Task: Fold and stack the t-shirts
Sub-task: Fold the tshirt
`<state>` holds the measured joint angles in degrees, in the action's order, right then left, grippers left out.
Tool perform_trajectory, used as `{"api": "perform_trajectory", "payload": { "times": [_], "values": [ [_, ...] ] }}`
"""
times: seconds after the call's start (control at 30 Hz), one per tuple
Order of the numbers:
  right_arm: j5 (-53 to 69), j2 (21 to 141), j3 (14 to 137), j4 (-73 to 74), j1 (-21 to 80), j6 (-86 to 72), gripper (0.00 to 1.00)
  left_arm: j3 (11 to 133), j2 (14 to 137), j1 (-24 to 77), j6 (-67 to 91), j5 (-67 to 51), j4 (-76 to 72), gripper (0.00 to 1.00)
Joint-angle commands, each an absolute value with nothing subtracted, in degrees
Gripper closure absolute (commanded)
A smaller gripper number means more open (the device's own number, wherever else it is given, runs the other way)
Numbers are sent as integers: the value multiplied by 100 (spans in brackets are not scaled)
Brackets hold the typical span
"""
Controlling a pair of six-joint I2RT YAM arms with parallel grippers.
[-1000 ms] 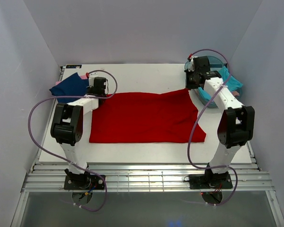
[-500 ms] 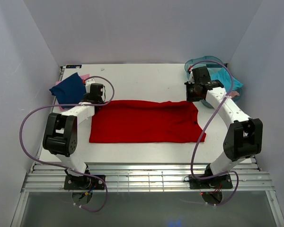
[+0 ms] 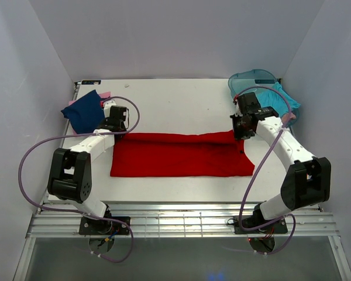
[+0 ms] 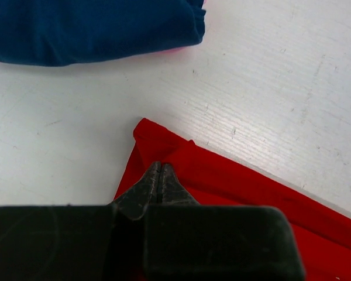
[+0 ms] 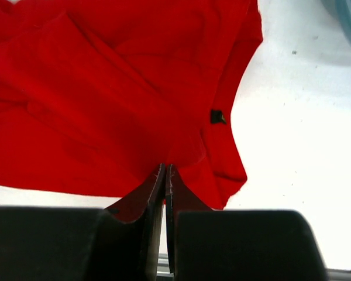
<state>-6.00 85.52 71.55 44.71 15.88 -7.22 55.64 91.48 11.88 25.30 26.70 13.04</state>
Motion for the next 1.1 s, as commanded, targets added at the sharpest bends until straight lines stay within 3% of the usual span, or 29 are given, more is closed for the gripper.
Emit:
{"api": "perform_trajectory", "payload": {
  "times": [0.0, 0.23, 0.3, 0.37, 0.4, 0.5, 0.6, 0.8, 0.93, 1.07],
  "values": [
    [-826, 8280, 7005, 4799, 1661, -826, 92, 5432, 8702, 1248, 2619, 2672, 1643, 100],
    [-1098, 8130, 6663, 4904, 1679, -888, 92, 5282, 8420, 1345, 2742, 2698, 2055, 100],
    [-1203, 8165, 6601, 4983, 1687, -914, 92, 5300, 8429, 1362, 2777, 2681, 2214, 86],
    [-1397, 8244, 6583, 5062, 1688, -966, 88, 5405, 8498, 1380, 2900, 2742, 2565, 66],
    [-1502, 8262, 6574, 5132, 1688, -1002, 76, 5449, 8516, 1397, 2970, 2803, 2714, 53],
    [-1828, 8297, 6618, 5063, 1696, -1037, 63, 5511, 8359, 1511, 3085, 3102, 2988, 38],
    [-1934, 8402, 6933, 5010, 1696, -1028, 57, 5520, 8052, 1564, 3129, 3190, 3059, 37],
    [-1074, 8981, 7295, 4203, 1696, -862, 60, 5616, 7980, 1591, 3165, 3191, 2813, 41],
    [-65, 9474, 7391, 3587, 1696, -853, 62, 5853, 8707, 1600, 3076, 3199, 2681, 44],
    [851, 10018, 7357, 2998, 1705, -861, 62, 6090, 9307, 1600, 3059, 3094, 2611, 41]
  ]
}}
